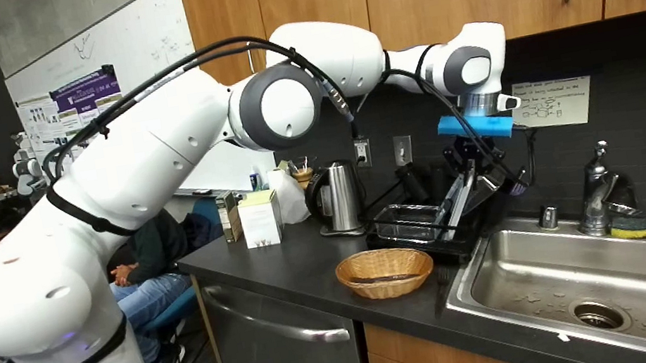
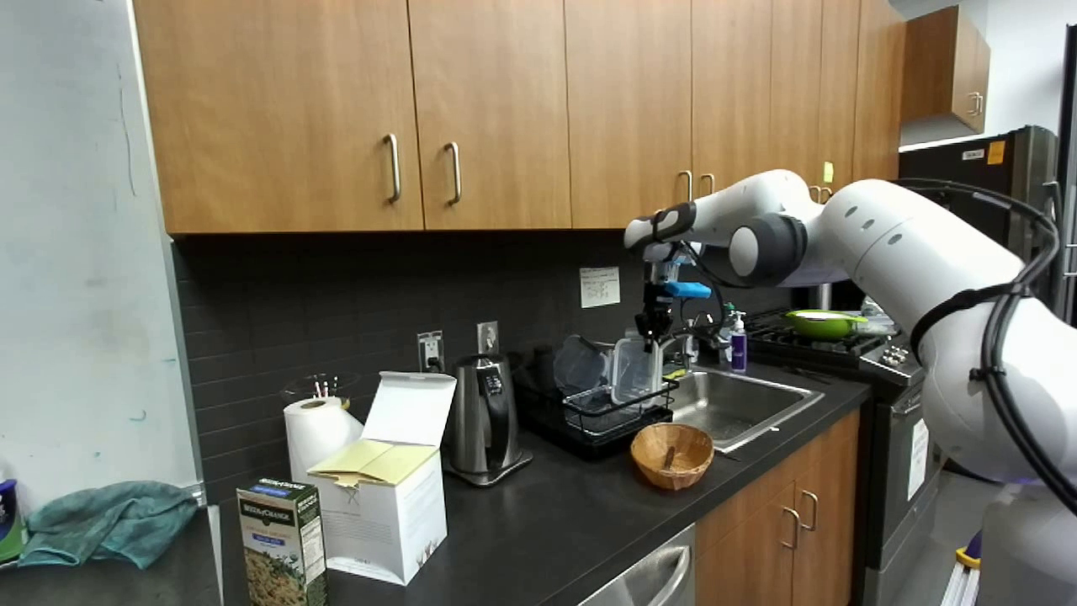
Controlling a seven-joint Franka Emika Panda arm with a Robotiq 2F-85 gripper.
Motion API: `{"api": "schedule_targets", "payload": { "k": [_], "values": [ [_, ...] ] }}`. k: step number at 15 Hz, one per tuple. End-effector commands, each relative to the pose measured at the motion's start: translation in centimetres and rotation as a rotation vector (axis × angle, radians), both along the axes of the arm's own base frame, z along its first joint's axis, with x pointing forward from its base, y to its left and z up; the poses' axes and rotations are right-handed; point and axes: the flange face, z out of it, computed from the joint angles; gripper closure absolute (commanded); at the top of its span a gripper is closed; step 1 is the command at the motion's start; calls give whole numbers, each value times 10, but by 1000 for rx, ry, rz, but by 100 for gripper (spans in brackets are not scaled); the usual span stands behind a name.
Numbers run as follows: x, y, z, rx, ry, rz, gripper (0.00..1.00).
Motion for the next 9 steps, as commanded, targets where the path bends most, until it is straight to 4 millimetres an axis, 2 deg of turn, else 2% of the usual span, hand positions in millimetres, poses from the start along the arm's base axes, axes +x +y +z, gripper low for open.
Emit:
{"api": "schedule_targets", "payload": {
  "k": [1,9],
  "values": [
    [4,13,14,-41,1,22,96],
    [5,29,36,-53,-24,49,96]
  ]
}}
